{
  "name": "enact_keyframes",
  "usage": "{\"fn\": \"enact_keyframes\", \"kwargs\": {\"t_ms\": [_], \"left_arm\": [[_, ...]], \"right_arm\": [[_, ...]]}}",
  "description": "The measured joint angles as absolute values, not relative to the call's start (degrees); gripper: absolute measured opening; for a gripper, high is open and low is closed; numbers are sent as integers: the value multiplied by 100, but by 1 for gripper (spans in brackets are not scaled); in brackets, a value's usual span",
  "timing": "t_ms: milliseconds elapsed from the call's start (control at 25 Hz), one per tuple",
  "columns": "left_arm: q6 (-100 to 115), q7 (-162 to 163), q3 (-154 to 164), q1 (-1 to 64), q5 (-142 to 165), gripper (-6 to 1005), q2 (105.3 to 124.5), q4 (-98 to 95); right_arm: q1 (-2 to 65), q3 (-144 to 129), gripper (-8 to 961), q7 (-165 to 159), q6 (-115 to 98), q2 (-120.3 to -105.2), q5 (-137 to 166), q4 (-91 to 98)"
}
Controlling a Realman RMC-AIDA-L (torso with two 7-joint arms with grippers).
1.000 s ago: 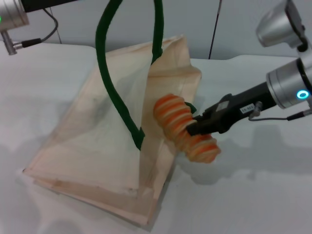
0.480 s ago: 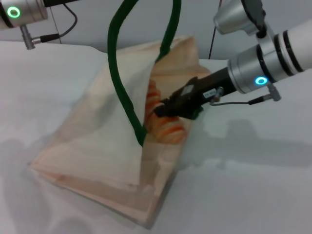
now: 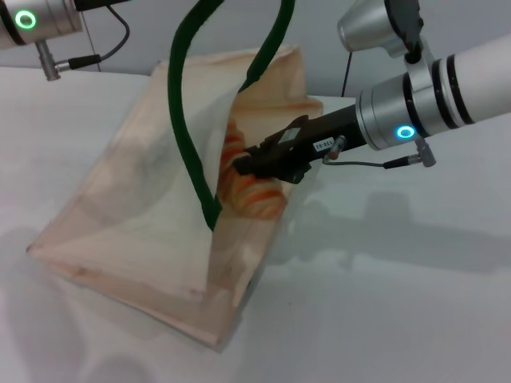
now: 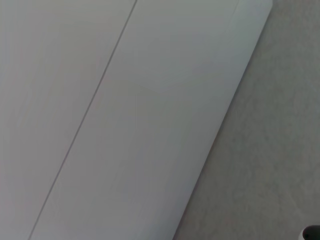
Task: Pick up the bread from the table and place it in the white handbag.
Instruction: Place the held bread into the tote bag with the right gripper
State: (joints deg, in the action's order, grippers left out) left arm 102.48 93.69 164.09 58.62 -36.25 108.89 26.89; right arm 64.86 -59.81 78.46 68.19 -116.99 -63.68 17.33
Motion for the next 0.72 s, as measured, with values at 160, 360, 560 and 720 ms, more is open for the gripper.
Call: {"fn": "enact_keyframes", "kwargs": {"t_ms": [160,360,560,720], "left_arm": [[10250,9369,16409,5863,-3646,65,10889,2689],[10251,9369,16401,5863,-3659,63,10889,2688],[10254,9369,16401,5863,-3671,62,10889,2683],[10256,9369,16401,5862,-3674,62,10889,2681]], "right_arm": [[6464,-5984,190,8088,6605,-11699,-6543,1610],[6398,-5985,180,8292,6415,-11698,-6688,1544],[6393,-5995,176,8432,6277,-11698,-6696,1459],[6393,-5987,173,8459,6283,-11702,-6699,1450]]}}
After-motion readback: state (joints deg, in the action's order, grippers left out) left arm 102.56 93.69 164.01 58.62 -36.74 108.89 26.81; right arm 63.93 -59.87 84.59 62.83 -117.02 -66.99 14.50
